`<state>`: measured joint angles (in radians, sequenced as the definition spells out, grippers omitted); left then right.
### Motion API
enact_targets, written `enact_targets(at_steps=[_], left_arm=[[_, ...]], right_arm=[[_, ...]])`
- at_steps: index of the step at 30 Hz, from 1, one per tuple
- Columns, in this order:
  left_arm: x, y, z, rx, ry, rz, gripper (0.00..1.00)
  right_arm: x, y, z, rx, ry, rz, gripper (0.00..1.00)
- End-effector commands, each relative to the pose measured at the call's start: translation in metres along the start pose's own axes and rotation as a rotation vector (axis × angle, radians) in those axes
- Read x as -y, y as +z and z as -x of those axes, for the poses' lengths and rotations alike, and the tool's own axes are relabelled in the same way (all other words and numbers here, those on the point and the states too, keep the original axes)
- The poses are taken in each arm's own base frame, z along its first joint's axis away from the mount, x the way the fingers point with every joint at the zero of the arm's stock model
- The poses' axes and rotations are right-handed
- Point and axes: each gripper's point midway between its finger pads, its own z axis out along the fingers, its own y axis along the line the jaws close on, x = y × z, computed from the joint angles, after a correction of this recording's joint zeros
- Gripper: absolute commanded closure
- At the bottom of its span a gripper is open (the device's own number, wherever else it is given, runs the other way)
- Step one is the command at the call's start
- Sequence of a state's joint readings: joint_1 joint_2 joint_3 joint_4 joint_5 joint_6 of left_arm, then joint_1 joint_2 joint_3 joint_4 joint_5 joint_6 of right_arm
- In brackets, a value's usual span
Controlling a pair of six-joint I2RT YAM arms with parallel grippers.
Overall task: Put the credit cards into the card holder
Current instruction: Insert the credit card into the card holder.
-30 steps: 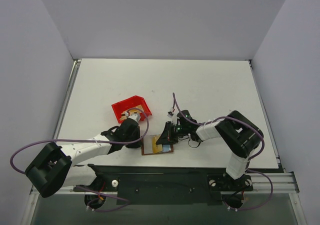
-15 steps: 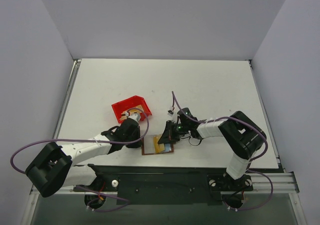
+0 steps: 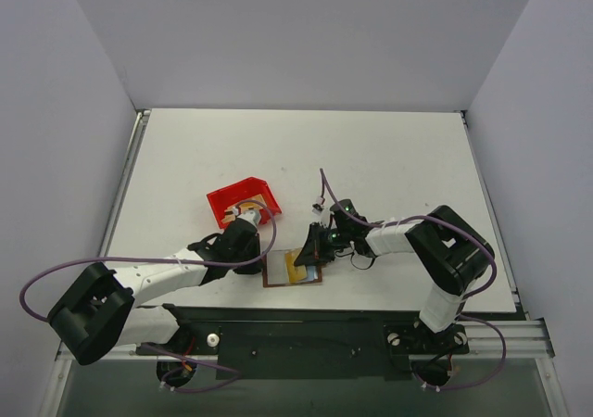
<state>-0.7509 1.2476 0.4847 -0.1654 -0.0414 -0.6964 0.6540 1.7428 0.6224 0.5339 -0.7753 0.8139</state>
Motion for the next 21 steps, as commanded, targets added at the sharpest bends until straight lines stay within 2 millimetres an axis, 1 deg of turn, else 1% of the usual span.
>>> enact_targets(at_steps=[1, 10, 17, 21], left_arm=[[0.0022, 0.0012, 0.0032, -0.001, 0.000, -0.002, 1.00], [0.0009, 0.0015, 0.0020, -0.002, -0.002, 0.000, 1.00], [0.0018, 0.0014, 0.0026, 0.000, -0.002, -0.003, 1.00], [0.0018, 0.0016, 0.0022, -0.002, -0.002, -0.003, 1.00]], right_arm=[[-0.0003, -0.0034, 0.0096, 0.046, -0.005, -0.006, 1.00], [0.0057, -0.0027, 0.0099, 0.057, 0.029, -0.010, 1.00], [0.0049, 0.0008, 0.0128, 0.059, 0.034, 0.002, 1.00], [0.0056, 0.0024, 0.0106, 0.050, 0.038, 0.004, 1.00]])
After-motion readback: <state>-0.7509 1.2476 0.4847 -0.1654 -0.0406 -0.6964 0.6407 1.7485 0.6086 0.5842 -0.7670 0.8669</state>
